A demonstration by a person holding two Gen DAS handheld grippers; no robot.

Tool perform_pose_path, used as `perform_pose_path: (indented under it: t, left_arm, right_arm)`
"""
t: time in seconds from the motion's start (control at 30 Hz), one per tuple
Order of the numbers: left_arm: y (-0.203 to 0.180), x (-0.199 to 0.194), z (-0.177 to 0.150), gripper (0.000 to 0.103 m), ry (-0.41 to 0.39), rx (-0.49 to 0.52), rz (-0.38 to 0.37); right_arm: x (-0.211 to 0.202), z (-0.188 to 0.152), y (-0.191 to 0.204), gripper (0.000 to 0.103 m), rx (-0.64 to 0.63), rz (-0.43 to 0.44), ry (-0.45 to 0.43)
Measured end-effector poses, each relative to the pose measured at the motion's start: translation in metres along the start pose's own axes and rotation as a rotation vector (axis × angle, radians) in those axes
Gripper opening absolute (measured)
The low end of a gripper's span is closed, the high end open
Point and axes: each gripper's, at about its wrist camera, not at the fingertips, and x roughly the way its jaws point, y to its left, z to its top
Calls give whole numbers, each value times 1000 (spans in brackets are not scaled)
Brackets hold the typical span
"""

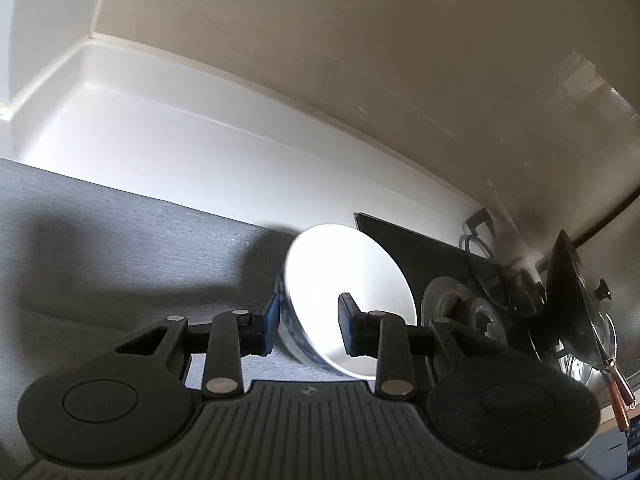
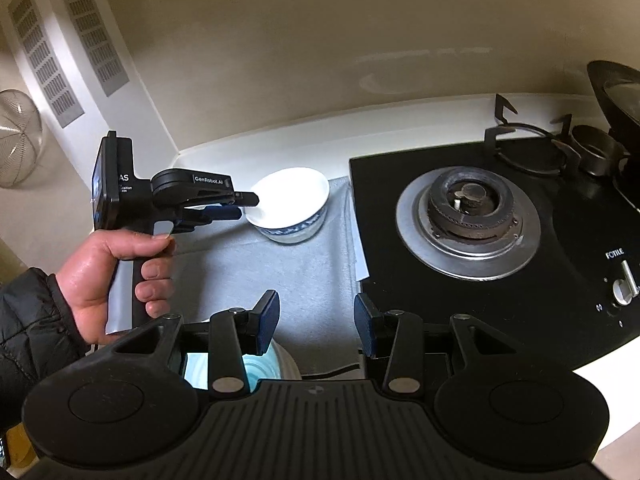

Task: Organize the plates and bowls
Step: 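Close the left gripper on the white bowl rim and lift, then carry the white bowl with the left gripper and lower it into the teal bowl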

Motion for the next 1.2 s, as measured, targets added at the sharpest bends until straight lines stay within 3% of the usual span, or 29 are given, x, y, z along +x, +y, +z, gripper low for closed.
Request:
perform_pose_path:
  t: [0.07, 0.13, 0.33, 0.63, 0.77, 1.2]
  left_arm:
    - [-1, 8, 0, 33, 17, 3, 23]
    - [-2, 13, 0, 18, 31, 2, 57]
    - [5, 0, -5, 12, 34, 30, 99]
    - [39, -65, -40, 11, 62, 7, 156]
    - [46, -88, -55, 12, 72, 14, 178]
    - [44, -95, -67, 13, 34, 38, 187]
  right_arm:
    - [3, 1, -1, 44, 5, 4, 9]
    - [7, 2, 0, 44, 4, 12, 18]
    - [31, 16, 12, 44, -26, 64, 41]
    - [103, 51, 40, 45, -148, 107, 77]
    - [134, 58, 54, 57, -194, 96, 103]
    - [197, 51, 84, 54, -323, 121, 251]
